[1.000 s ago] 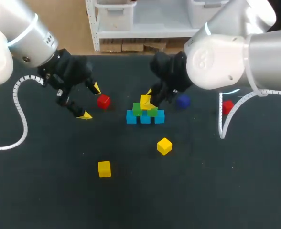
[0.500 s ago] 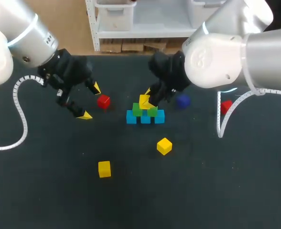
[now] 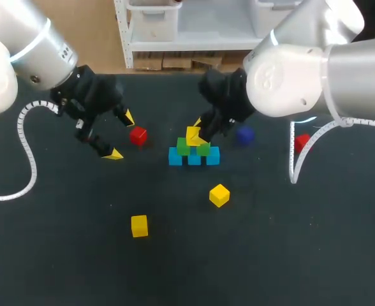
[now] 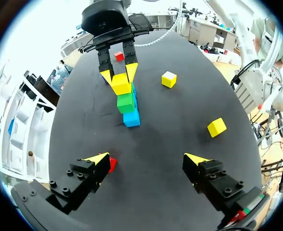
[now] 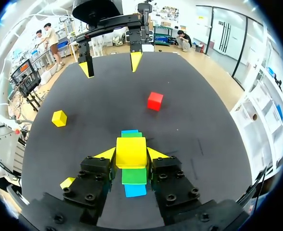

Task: Place the blue cubes, place green cubes on the blue cubes, place the yellow cubes on the green cubes, then place the red cubes on the yellow cubes, and place purple cube on the red cubes.

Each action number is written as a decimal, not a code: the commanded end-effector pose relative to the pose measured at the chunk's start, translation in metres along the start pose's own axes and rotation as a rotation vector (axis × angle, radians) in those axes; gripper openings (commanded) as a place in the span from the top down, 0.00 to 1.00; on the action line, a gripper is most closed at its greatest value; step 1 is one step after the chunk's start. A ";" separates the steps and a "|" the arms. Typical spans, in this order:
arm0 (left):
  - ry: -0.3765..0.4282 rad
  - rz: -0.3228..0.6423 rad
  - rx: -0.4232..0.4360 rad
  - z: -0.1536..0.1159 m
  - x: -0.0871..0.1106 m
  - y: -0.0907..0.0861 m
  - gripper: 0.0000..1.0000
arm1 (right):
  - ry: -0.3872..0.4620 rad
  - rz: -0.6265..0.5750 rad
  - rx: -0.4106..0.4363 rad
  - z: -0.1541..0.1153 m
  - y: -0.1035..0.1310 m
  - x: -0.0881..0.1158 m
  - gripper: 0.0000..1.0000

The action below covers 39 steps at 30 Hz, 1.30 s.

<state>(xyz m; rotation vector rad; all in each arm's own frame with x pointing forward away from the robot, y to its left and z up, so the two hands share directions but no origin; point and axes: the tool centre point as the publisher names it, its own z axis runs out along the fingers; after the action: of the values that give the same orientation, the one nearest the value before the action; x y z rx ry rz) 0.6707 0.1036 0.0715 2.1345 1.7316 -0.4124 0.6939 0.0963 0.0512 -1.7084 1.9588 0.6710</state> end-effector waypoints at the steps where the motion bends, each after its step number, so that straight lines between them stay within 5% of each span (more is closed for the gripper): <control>1: -0.003 0.003 0.000 0.000 0.001 0.000 0.00 | -0.005 0.001 -0.007 0.000 -0.002 0.000 1.00; 9: -0.003 0.003 0.000 0.000 0.001 0.000 0.00 | -0.007 -0.001 -0.011 0.002 -0.003 -0.001 0.97; 15: -0.003 0.003 0.000 0.000 0.001 0.000 0.00 | -0.004 -0.004 -0.015 0.002 -0.004 0.000 0.76; 33: -0.003 0.003 0.000 0.000 0.001 0.000 0.00 | -0.006 -0.001 -0.022 0.004 -0.003 0.000 0.54; 34: -0.003 0.003 0.000 0.000 0.001 0.000 0.00 | -0.006 0.000 -0.023 0.004 -0.003 0.000 0.51; 38: -0.003 0.003 0.000 0.000 0.001 0.000 0.00 | -0.009 0.002 -0.024 0.003 -0.003 0.000 0.00; 39: -0.003 0.003 0.000 0.000 0.001 0.000 0.00 | -0.009 0.003 -0.024 0.003 -0.003 0.000 0.00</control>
<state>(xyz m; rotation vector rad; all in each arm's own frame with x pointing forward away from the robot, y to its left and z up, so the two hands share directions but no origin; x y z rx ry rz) 0.6707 0.1036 0.0715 2.1345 1.7317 -0.4124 0.6953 0.0984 0.0487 -1.7133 1.9583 0.6983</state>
